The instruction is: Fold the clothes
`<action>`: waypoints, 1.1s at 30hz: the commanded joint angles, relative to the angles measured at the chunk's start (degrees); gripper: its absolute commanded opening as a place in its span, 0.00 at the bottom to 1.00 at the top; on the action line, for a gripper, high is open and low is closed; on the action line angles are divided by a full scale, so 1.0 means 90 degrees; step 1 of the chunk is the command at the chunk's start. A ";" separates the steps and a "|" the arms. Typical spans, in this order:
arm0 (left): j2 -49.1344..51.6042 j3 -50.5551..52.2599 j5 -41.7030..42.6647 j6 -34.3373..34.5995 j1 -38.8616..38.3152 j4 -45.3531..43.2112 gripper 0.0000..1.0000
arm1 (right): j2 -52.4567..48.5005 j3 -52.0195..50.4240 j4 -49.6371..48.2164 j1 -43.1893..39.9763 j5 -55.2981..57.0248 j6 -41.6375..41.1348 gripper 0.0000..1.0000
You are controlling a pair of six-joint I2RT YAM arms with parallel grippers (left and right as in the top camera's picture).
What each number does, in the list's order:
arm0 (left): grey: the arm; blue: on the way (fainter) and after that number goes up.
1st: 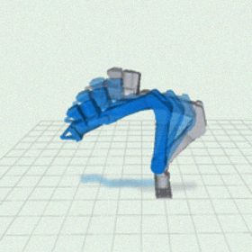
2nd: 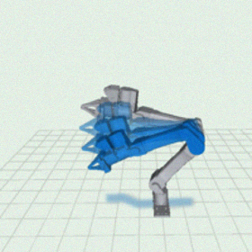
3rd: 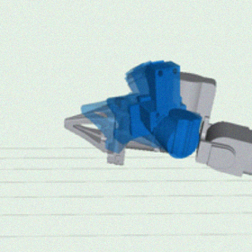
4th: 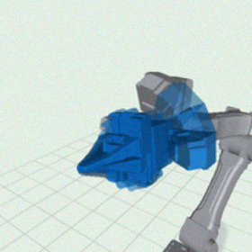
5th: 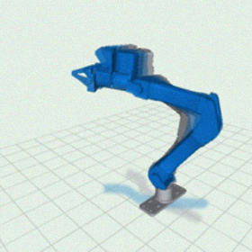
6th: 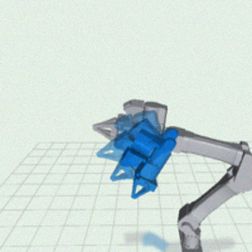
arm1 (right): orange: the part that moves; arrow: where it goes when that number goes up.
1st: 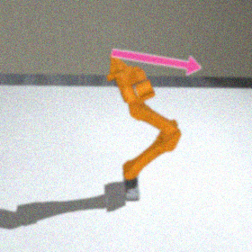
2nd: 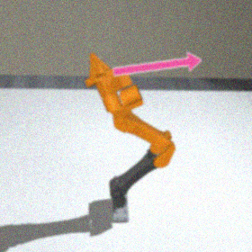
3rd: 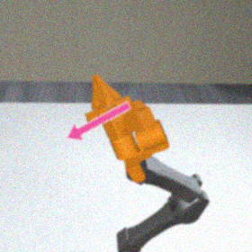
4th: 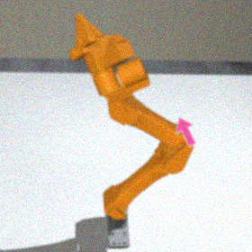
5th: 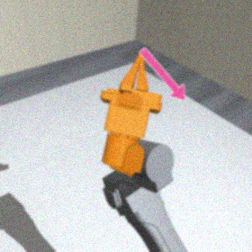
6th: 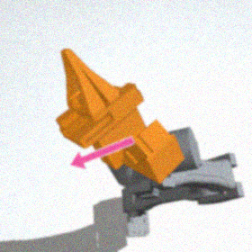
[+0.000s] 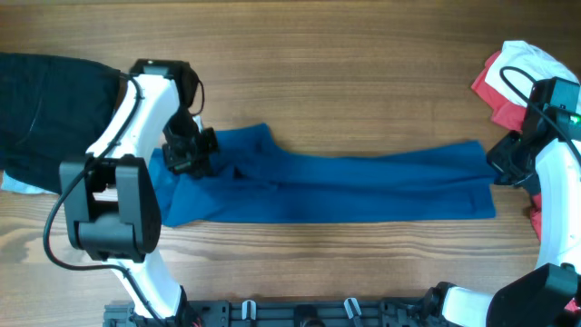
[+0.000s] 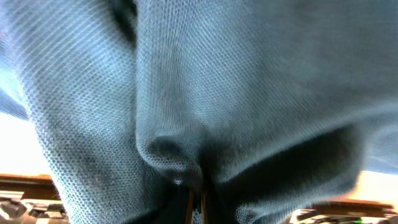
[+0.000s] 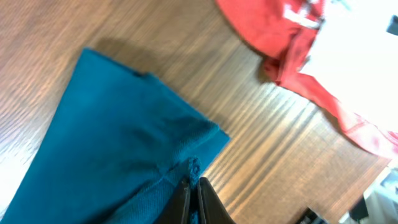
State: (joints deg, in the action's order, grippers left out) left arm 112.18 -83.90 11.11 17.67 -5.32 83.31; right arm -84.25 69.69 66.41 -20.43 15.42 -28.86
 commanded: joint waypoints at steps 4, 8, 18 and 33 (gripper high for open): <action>-0.0151 0.1120 -0.0685 0.0192 -0.0301 -0.0083 0.04 | 0.0029 -0.0340 0.0260 -0.0032 0.0850 -0.0340 0.04; -0.0163 0.1263 -0.1593 0.0818 -0.0296 -0.0075 0.04 | 0.0027 -0.0697 0.0170 -0.0032 0.0933 -0.0427 0.04; -0.0168 0.1263 -0.1681 0.1086 -0.0296 -0.0083 0.14 | 0.0027 -0.0828 -0.0486 -0.0032 0.0724 -0.0333 0.22; -0.1392 0.1018 -0.0505 0.0248 -0.0296 -0.2703 0.60 | -0.0187 -0.0857 -0.0738 -0.0012 -0.2577 0.1950 0.18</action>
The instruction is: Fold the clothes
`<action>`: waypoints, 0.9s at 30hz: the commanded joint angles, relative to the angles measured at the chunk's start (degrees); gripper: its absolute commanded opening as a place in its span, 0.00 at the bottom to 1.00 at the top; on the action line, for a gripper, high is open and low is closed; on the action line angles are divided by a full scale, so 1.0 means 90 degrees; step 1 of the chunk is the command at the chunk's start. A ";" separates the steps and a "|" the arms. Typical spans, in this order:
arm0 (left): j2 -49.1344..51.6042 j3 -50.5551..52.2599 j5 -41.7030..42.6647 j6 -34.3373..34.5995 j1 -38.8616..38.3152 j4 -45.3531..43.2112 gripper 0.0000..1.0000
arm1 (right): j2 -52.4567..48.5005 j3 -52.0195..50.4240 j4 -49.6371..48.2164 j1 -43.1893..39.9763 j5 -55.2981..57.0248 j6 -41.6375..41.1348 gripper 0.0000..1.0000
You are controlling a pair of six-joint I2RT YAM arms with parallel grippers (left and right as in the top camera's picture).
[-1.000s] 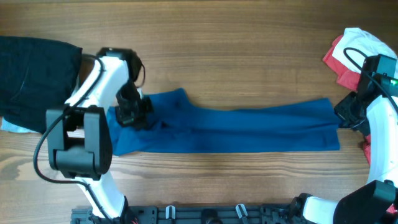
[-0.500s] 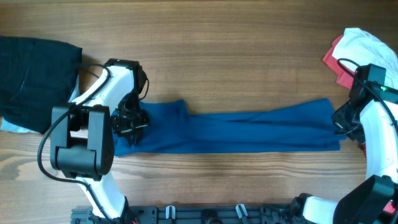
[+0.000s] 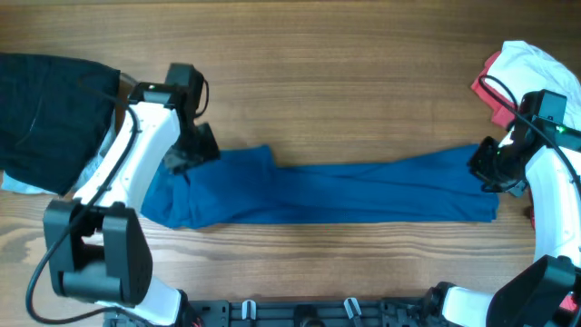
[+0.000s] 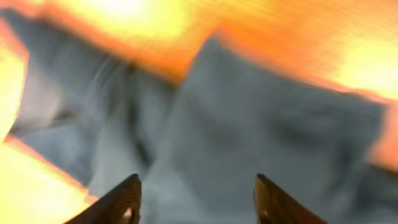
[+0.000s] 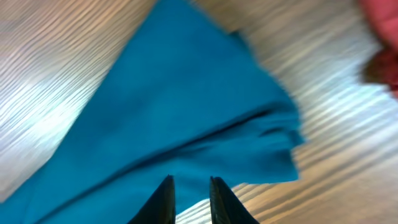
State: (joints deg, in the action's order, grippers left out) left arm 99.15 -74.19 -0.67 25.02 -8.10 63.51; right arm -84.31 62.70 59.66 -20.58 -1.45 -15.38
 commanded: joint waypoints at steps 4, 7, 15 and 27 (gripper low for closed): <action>0.0440 -0.0061 0.0882 -0.0593 0.0012 -0.0848 0.61 | -0.0430 -0.0362 -0.0187 0.0017 -0.0733 0.0449 0.18; 0.0750 -0.0061 0.0877 -0.0709 0.0012 -0.1049 0.64 | -0.0644 -0.0634 -0.0396 0.0017 -0.0753 0.0449 0.18; 0.1132 -0.0061 -0.0070 -0.0731 0.0012 -0.1292 0.68 | -0.0981 -0.0685 -0.0372 0.0017 -0.0845 0.0367 0.18; 0.1554 -0.0032 -0.0027 -0.0415 0.0095 -0.1134 0.55 | -0.1010 -0.0685 -0.0391 0.0017 -0.0818 0.0374 0.18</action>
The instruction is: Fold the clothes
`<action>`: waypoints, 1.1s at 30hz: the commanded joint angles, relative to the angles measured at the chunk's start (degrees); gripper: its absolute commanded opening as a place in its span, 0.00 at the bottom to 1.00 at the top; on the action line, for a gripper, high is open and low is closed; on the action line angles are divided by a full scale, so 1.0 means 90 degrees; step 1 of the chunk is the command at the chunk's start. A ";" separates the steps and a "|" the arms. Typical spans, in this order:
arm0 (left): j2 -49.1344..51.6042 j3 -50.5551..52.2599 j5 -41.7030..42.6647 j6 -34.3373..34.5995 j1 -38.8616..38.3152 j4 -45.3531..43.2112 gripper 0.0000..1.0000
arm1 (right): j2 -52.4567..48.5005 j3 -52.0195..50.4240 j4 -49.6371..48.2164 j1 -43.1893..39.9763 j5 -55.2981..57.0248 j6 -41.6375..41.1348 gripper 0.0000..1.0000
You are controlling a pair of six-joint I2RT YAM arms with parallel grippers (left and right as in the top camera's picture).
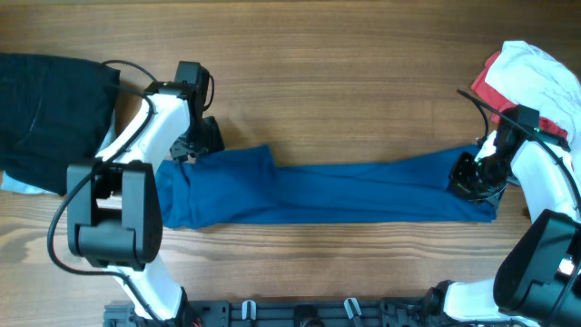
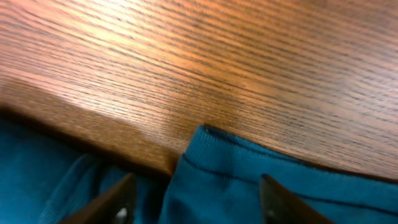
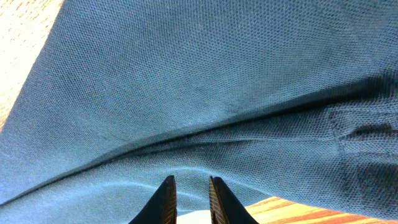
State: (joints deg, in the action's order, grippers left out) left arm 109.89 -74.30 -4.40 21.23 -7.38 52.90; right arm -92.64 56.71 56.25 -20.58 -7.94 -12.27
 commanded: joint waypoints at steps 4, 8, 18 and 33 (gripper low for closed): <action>0.0593 -0.0019 0.0641 -0.0073 0.0015 -0.0005 0.29 | -0.0085 -0.0019 -0.0002 0.0015 -0.0095 0.0029 0.18; 0.0527 -0.0068 0.0869 -0.0321 0.0017 -0.0044 0.04 | -0.0085 -0.0019 -0.0007 0.0015 -0.0092 0.0032 0.17; -0.0070 -0.2018 0.0843 -0.0534 0.0024 0.0002 0.04 | -0.0085 -0.0019 -0.0007 0.0015 -0.0068 0.0029 0.17; -0.0233 -0.3330 0.1224 -0.0821 0.0100 0.1336 0.04 | -0.0085 -0.0019 -0.0032 0.0015 -0.0046 0.0029 0.17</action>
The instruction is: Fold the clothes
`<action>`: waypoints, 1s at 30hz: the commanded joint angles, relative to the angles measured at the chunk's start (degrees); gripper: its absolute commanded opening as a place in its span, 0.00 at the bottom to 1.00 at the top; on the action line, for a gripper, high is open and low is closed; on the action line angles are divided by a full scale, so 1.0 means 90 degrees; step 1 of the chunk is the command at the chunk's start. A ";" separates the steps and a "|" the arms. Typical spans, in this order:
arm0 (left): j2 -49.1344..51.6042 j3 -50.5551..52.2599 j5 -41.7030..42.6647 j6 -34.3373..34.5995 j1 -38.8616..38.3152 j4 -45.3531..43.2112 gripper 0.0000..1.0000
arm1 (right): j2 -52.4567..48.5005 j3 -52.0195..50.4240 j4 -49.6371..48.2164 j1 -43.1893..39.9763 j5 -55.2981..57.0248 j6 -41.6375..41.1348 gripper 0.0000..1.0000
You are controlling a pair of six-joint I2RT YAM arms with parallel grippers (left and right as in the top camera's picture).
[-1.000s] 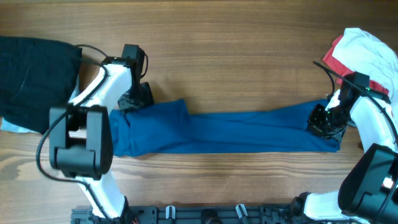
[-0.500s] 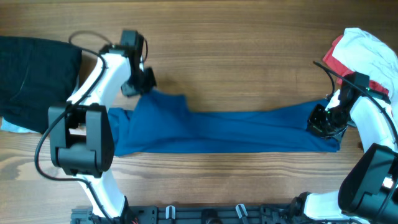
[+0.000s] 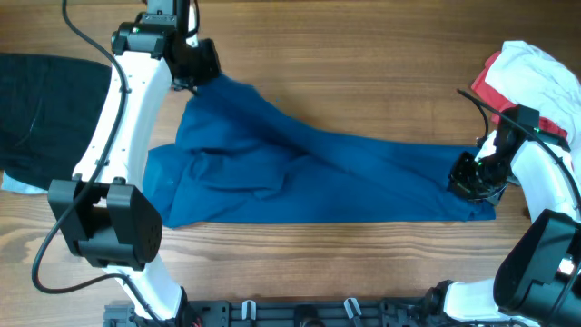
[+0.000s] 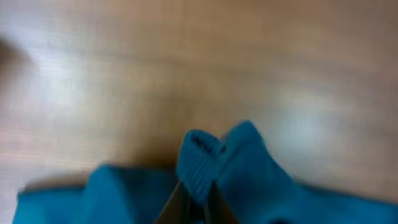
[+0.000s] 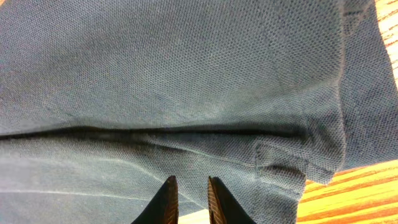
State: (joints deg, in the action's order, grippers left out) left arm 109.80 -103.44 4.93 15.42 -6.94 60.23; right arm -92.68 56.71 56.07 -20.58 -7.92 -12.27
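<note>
A blue garment (image 3: 300, 177) lies across the table, long from left to right. Its far left corner is drawn toward the table's far side. My left gripper (image 3: 198, 71) is shut on that corner; the left wrist view shows a ribbed blue fold (image 4: 200, 158) pinched between the fingers (image 4: 180, 202). My right gripper (image 3: 467, 178) sits low over the garment's right end. In the right wrist view its fingertips (image 5: 166, 198) stand slightly apart, open, with the blue fabric (image 5: 186, 81) and a hem seam beneath.
A black garment (image 3: 45, 104) covers the table's left end, with a pale scrap (image 3: 14, 184) showing under it. A red and white pile of clothes (image 3: 522, 73) lies at the far right corner. Bare wood table (image 3: 363, 73) shows beyond the garment.
My left gripper was open at the garment's far left edge; now it is shut on that edge and farther back, with the cloth's left part spread wider. The right gripper stays put.
First both grippers were shut on the garment's ends, holding it as a long strip. Then both were open with the strip lying on the table. Then the left hovered open at the far left edge, the right over the right end. Now the left holds that edge.
</note>
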 commanded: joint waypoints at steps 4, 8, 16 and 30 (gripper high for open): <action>-0.0364 -0.0092 0.0185 -0.0177 0.0051 0.1831 0.04 | -0.0080 -0.0019 0.0002 0.0015 -0.0051 0.0027 0.17; -0.0563 -0.0092 0.0187 -0.0175 0.0049 0.2839 0.04 | -0.0080 -0.0019 0.0058 0.0015 0.0092 0.0010 0.17; -0.0775 0.0083 0.0250 -0.0170 0.0032 0.4039 0.04 | -0.0080 -0.0019 0.0085 0.0015 0.0102 0.0012 0.17; -0.1991 0.1719 0.0561 0.0085 -0.0483 0.4039 0.04 | -0.0080 -0.0019 0.0102 0.0015 0.0117 0.0012 0.17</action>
State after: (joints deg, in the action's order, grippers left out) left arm 95.24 -90.24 9.15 14.92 -10.46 96.40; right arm -92.68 56.71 56.75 -20.58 -7.46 -12.27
